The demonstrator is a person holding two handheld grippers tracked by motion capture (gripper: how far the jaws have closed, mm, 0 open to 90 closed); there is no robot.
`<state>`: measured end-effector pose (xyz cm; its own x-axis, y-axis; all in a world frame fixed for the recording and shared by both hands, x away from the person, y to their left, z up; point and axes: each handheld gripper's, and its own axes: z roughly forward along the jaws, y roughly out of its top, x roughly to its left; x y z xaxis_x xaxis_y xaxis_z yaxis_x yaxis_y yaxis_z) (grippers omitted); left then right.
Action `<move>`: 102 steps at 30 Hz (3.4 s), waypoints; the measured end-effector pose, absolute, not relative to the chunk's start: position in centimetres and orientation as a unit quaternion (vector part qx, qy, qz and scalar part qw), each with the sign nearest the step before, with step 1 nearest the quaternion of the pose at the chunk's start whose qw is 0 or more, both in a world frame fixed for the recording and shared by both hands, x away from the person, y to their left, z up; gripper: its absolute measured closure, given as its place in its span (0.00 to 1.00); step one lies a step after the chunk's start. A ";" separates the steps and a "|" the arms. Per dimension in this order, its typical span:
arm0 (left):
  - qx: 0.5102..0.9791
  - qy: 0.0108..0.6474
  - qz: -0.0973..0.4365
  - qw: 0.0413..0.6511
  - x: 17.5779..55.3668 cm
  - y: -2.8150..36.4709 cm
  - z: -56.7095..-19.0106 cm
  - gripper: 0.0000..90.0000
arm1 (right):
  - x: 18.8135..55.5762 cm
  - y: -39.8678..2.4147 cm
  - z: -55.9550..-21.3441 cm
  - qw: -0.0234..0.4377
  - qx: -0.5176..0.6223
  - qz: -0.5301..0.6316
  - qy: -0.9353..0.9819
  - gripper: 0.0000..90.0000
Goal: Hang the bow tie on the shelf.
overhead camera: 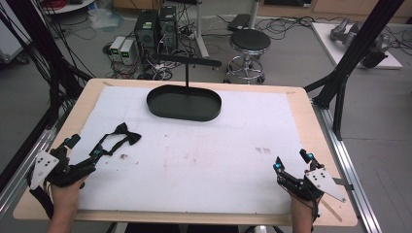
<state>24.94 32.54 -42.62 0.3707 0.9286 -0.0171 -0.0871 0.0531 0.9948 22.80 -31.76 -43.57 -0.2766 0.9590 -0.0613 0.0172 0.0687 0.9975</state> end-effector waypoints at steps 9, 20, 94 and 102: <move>0.570 0.367 0.393 0.621 25.2 32.4 -42.5 0.20 | 22.7 -31.7 -43.7 0.433 0.415 0.541 0.590 0.17; 0.650 0.381 0.319 0.575 27.0 32.3 -42.6 0.33 | 22.5 -31.6 -43.9 0.429 0.412 0.537 0.598 0.17; 0.587 0.259 0.410 0.648 32.3 24.4 -35.7 0.98 | 22.6 -30.9 -43.8 0.419 0.404 0.544 0.605 0.17; 0.581 0.285 0.404 0.646 35.9 22.5 -34.5 0.98 | 22.6 -30.8 -43.8 0.418 0.402 0.545 0.606 0.17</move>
<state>35.95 22.50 -34.47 0.5117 0.8531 0.1019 -0.1914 -0.0025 0.9815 22.65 -30.78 -43.81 -0.3285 0.9420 -0.0683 0.0313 0.0832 0.9960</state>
